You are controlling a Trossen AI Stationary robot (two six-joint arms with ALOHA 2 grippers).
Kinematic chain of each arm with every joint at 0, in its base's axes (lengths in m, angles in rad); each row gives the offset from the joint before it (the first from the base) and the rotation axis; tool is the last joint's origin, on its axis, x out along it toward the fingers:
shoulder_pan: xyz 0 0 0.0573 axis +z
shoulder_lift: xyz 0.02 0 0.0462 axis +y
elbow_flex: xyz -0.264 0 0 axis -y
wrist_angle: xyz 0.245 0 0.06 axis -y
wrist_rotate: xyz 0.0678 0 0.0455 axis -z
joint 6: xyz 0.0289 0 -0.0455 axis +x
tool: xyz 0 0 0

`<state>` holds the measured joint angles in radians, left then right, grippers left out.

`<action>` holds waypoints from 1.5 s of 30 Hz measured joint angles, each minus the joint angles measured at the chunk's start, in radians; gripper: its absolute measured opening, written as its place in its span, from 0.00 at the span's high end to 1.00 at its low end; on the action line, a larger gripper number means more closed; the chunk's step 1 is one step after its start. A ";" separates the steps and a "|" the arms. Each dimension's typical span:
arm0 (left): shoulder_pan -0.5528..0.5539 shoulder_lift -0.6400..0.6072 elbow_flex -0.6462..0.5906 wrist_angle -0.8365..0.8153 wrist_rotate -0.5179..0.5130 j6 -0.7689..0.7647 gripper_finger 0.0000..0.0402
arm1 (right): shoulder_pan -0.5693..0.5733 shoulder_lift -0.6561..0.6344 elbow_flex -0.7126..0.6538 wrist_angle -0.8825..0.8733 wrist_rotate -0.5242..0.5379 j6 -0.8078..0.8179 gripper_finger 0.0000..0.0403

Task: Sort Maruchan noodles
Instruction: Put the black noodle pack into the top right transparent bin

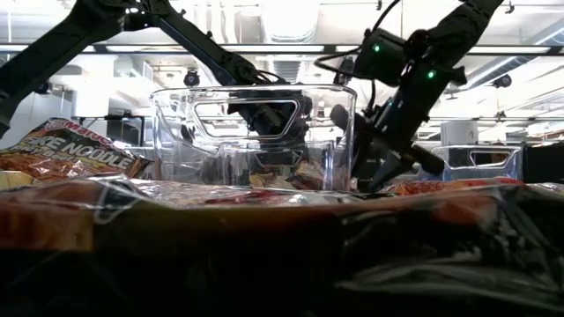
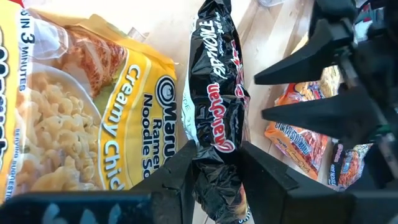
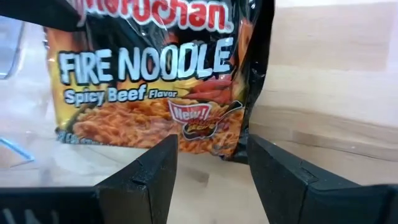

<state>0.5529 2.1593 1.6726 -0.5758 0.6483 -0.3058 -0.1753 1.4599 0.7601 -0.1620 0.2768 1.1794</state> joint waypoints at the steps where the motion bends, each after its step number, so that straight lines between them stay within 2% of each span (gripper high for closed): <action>1: 0.000 0.000 0.000 0.000 0.000 0.000 0.77 | 0.000 -0.013 0.000 -0.017 0.000 -0.001 0.55; 12: 0.028 0.000 0.037 -0.001 0.019 -0.009 0.77 | 0.000 -0.116 0.000 -0.202 0.003 -0.002 0.55; 17: 0.049 0.000 0.089 -0.036 0.026 0.006 0.77 | 0.001 -0.136 0.001 -0.226 0.004 -0.002 0.55; 22: 0.074 -0.013 0.132 -0.139 0.026 0.078 0.77 | 0.001 -0.146 0.002 -0.226 0.004 -0.007 0.55; 29: 0.124 -0.084 0.158 -0.219 0.013 0.148 0.77 | 0.001 -0.151 0.002 -0.226 0.004 -0.026 0.55; 45: 0.171 -0.413 0.141 -0.430 -0.298 0.293 0.77 | 0.000 -0.151 0.002 -0.222 0.004 -0.063 0.55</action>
<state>0.7238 1.7460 1.8136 -1.0058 0.3501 -0.0132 -0.1749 1.3090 0.7620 -0.3840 0.2806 1.1159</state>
